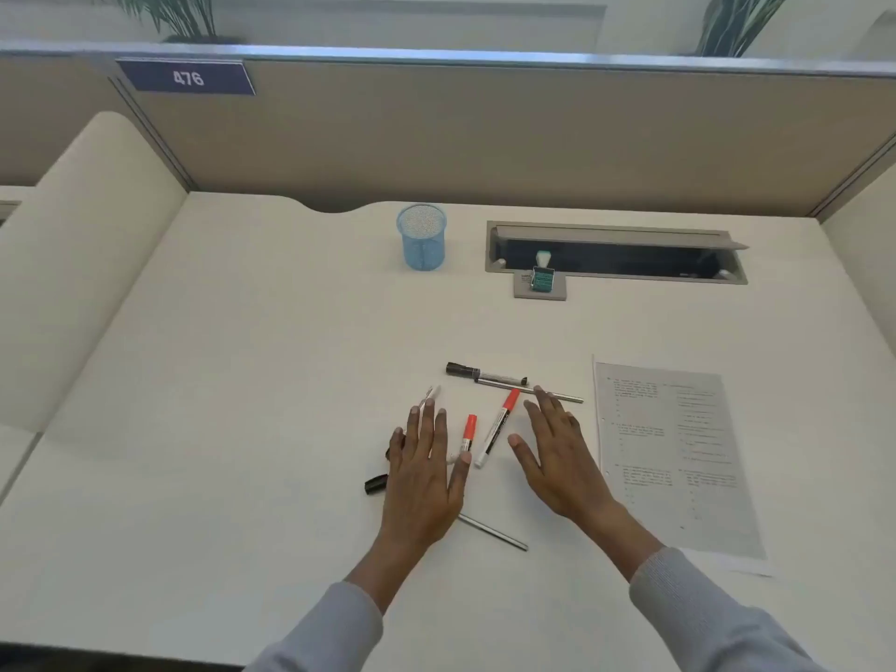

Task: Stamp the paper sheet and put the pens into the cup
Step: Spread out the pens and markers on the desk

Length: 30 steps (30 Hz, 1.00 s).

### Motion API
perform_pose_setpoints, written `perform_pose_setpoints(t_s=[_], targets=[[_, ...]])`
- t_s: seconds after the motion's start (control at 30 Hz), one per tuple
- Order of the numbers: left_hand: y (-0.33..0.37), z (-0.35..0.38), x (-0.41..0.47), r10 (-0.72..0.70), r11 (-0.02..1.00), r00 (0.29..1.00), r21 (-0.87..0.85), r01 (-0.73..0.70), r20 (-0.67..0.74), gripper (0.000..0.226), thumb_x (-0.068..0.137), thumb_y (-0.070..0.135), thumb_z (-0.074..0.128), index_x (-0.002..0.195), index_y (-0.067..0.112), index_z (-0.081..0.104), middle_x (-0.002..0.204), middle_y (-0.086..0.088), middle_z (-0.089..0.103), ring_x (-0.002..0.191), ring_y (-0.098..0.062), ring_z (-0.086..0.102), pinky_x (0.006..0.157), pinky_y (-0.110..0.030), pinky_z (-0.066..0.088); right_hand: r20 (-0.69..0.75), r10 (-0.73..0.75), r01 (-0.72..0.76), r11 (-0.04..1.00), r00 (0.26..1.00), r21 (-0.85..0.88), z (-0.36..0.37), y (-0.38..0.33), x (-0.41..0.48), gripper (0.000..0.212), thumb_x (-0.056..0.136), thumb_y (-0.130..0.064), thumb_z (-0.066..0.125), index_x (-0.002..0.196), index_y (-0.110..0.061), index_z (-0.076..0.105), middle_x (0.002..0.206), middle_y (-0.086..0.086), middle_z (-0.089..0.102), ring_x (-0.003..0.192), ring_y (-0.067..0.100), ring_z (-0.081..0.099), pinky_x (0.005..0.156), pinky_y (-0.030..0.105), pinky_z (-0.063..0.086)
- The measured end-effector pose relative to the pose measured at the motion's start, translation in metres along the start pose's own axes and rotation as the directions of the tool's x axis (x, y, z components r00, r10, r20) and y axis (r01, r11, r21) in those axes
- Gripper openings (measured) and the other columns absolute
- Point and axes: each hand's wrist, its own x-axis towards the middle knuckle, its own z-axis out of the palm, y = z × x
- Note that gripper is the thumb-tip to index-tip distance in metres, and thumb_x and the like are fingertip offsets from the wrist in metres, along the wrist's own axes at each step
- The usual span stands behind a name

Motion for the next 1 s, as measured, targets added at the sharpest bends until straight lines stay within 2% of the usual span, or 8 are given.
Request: perform_pose_setpoints(t_s=[0.17, 0.3, 0.37, 0.47, 0.6, 0.73, 1.0], targets=[[0.006, 0.009, -0.002, -0.077, 0.995, 0.997, 0.065, 0.075, 0.026, 0.069, 0.102, 0.056, 0.023, 0.159, 0.018, 0.01, 0.168, -0.003, -0.002, 0.155, -0.018, -0.007, 0.125, -0.046, 0.009, 0.022, 0.023, -0.021, 0.996, 0.999, -0.083, 0.01, 0.002, 0.017, 0.075, 0.104, -0.058, 0.027, 0.163, -0.017, 0.006, 0.172, 0.0, -0.004, 0.159, 0.017, -0.005, 0.129, 0.048, 0.007], [0.008, 0.014, -0.001, -0.117, 0.988, 0.992, 0.103, 0.113, 0.037, 0.073, 0.101, 0.06, 0.023, 0.158, 0.018, 0.01, 0.168, -0.004, 0.001, 0.155, -0.019, -0.006, 0.124, -0.047, 0.007, 0.001, 0.041, -0.04, 0.983, 0.999, -0.181, 0.014, 0.001, 0.03, 0.078, 0.102, -0.064, 0.022, 0.163, -0.019, 0.003, 0.172, 0.0, -0.006, 0.159, 0.019, -0.007, 0.125, 0.053, -0.013], [0.009, 0.016, -0.001, -0.119, 0.988, 0.992, 0.103, 0.115, 0.029, 0.074, 0.1, 0.061, 0.024, 0.159, 0.019, 0.006, 0.168, -0.004, -0.001, 0.155, -0.02, -0.005, 0.124, -0.047, 0.005, -0.008, 0.046, -0.046, 0.978, 0.999, -0.205, 0.015, -0.001, 0.035, 0.08, 0.101, -0.066, 0.02, 0.163, -0.018, 0.004, 0.171, -0.001, -0.007, 0.158, 0.018, -0.01, 0.122, 0.055, -0.019], [0.008, 0.02, 0.0, -0.126, 0.989, 0.992, 0.082, 0.124, 0.022, 0.076, 0.1, 0.061, 0.026, 0.159, 0.02, 0.003, 0.168, -0.003, -0.002, 0.155, -0.02, -0.003, 0.124, -0.046, 0.004, -0.024, 0.02, -0.024, 0.976, 1.0, -0.216, 0.016, -0.002, 0.043, 0.081, 0.1, -0.068, 0.018, 0.163, -0.018, 0.007, 0.172, -0.001, -0.004, 0.158, 0.016, -0.011, 0.121, 0.053, -0.021], [0.005, 0.029, 0.001, -0.128, 0.988, 0.991, 0.087, 0.124, 0.044, 0.076, 0.1, 0.061, 0.025, 0.159, 0.019, 0.001, 0.168, -0.003, -0.004, 0.155, -0.02, -0.003, 0.124, -0.049, 0.007, 0.017, 0.016, -0.012, 0.974, 1.0, -0.227, 0.02, 0.001, 0.05, 0.082, 0.099, -0.069, 0.012, 0.163, -0.018, 0.002, 0.172, -0.003, -0.008, 0.157, 0.014, -0.016, 0.121, 0.05, -0.023], [-0.002, 0.033, 0.003, -0.116, 0.987, 0.992, 0.117, 0.11, 0.045, 0.075, 0.101, 0.058, 0.026, 0.159, 0.017, 0.004, 0.168, -0.005, -0.001, 0.155, -0.022, 0.0, 0.124, -0.05, 0.009, 0.046, 0.022, -0.011, 0.974, 0.999, -0.224, 0.029, 0.007, 0.047, 0.081, 0.1, -0.067, 0.012, 0.163, -0.017, -0.002, 0.171, -0.003, -0.011, 0.157, 0.015, -0.013, 0.124, 0.05, -0.017], [-0.018, 0.03, 0.013, -0.128, 0.978, 0.991, 0.173, 0.12, 0.036, 0.072, 0.101, 0.055, 0.024, 0.159, 0.015, 0.008, 0.168, -0.005, 0.002, 0.155, -0.023, 0.003, 0.123, -0.051, 0.009, 0.012, 0.019, -0.016, 0.982, 1.0, -0.189, 0.04, 0.005, 0.042, 0.075, 0.102, -0.059, 0.015, 0.163, -0.018, -0.001, 0.171, -0.004, -0.012, 0.158, 0.015, -0.009, 0.127, 0.052, -0.006]])
